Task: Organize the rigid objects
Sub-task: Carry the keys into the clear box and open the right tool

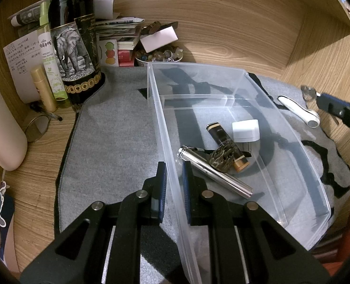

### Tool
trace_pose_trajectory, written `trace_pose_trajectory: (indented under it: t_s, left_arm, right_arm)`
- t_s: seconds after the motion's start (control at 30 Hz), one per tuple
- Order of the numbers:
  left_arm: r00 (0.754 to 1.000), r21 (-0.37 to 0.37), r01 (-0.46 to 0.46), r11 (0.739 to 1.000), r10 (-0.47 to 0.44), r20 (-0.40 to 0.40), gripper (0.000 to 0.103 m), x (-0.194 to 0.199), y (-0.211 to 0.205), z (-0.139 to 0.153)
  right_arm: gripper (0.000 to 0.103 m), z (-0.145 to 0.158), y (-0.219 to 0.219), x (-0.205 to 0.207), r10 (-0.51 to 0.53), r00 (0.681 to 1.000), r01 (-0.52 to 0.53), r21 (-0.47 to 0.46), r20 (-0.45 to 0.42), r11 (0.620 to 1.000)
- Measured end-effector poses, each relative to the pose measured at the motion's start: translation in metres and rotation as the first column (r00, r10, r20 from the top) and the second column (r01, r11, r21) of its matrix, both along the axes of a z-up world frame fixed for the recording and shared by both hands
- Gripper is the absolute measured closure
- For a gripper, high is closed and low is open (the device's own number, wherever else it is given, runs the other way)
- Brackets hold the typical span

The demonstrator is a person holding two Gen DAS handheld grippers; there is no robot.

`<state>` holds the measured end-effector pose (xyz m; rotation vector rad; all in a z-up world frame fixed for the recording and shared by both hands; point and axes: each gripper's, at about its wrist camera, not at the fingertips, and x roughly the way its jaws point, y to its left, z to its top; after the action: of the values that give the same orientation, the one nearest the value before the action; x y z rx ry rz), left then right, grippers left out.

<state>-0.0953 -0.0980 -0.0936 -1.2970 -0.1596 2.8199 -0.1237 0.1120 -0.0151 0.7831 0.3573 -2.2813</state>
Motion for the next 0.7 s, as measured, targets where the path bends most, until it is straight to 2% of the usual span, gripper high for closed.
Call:
trace_pose_trajectory:
  t_s: [0.27, 0.43, 0.7]
  left_arm:
    - [1.0, 0.005, 0.0, 1.0, 0.0, -0.005, 0.09, -0.001, 0.001, 0.0]
    - [1.0, 0.009, 0.002, 1.0, -0.002, -0.009, 0.09, 0.0, 0.001, 0.0]
    - [1.0, 0.017, 0.006, 1.0, -0.006, -0.013, 0.089, 0.0, 0.0, 0.0]
  right_arm:
    - [0.081, 0.001, -0.037, 0.011, 0.108, 0.994, -0.108, -0.002, -0.007, 0.994]
    - [0.081, -0.016, -0.062, 0.006, 0.157, 0.987, -0.159, 0.056, 0.04, 0.986]
    - [0.081, -0.048, -0.089, -0.005, 0.174, 0.978, -0.191, 0.168, 0.111, 0.967]
